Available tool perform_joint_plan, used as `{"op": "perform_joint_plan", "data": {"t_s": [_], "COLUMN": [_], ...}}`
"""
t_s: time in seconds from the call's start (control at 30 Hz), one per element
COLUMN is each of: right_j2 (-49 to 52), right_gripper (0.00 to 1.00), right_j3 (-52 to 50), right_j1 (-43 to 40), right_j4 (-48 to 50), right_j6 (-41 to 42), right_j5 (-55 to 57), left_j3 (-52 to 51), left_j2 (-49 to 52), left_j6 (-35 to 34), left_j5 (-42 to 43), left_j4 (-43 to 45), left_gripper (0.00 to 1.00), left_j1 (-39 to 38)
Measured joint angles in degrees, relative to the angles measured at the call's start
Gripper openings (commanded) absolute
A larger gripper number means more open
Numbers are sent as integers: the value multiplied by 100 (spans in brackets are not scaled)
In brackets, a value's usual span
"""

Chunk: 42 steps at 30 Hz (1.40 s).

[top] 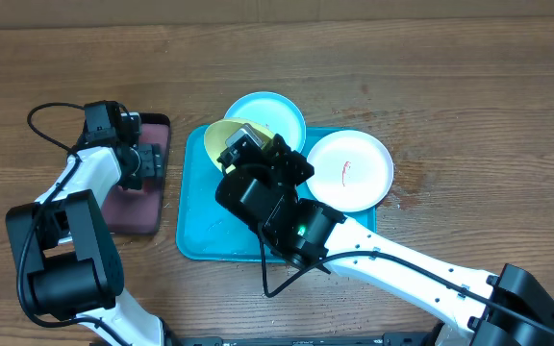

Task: Clean dirty plates on tray and stack at the side
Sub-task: 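Lift the yellow plate with the right gripper and tilt it up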

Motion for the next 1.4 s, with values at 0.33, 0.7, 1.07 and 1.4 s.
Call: {"op": "perform_joint_plan", "data": {"t_s": [0.33,0.7,1.07,1.4], "right_j2": [0,0,0,0], "right_gripper": [4,4,4,4], "right_j3": [0,0,0,0], "right_j1": [2,2,0,35], "right_j4": [-4,-2,-4,35], "right_j6": [2,0,0,-219], "right_j5": [2,2,4,315], "left_j3": [61,63,557,688], "left_j2": [-83,-85,-426,-599], "left_j6": [13,7,-44,-492], "left_j5": [20,22,22,68], "left_j4": [-883,-979,-1539,-1790], "left_gripper": [43,17,70,73], "left_j1": [7,7,7,7]}}
